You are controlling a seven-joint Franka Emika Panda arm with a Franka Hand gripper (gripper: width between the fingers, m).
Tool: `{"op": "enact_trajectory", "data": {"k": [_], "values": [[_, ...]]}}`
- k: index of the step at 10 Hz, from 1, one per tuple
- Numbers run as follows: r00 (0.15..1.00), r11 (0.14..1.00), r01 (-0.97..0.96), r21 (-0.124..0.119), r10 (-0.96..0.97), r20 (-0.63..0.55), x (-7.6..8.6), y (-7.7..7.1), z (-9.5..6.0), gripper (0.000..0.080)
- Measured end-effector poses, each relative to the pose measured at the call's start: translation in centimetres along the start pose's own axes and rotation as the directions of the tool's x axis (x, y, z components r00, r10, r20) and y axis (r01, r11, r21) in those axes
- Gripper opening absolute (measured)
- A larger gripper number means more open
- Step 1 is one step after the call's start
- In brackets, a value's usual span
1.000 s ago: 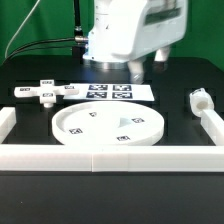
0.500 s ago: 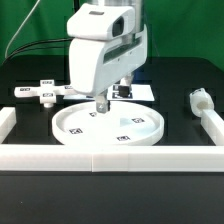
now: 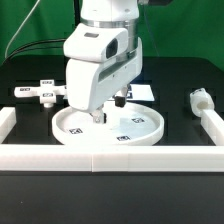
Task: Assemble round table
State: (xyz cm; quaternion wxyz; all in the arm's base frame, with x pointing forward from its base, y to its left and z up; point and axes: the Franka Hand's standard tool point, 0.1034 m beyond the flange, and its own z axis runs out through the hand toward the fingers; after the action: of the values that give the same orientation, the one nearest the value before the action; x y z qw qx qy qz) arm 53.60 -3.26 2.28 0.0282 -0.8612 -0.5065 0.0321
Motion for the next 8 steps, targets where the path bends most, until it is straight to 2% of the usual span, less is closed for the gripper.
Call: {"op": "enact_trajectory", "data": {"k": [4, 6, 8], "values": [[1.000, 1.000, -0.004, 0.016, 0.003, 0.004, -0.6, 0.0, 1.4, 0.0649], [1.000, 1.000, -0.001, 0.013, 0.001, 0.003, -0.4, 0.1, 1.3, 0.0409], [1.000, 1.000, -0.001, 0.009, 0.001, 0.001, -0.4, 0.1, 1.2, 0.0410]]}}
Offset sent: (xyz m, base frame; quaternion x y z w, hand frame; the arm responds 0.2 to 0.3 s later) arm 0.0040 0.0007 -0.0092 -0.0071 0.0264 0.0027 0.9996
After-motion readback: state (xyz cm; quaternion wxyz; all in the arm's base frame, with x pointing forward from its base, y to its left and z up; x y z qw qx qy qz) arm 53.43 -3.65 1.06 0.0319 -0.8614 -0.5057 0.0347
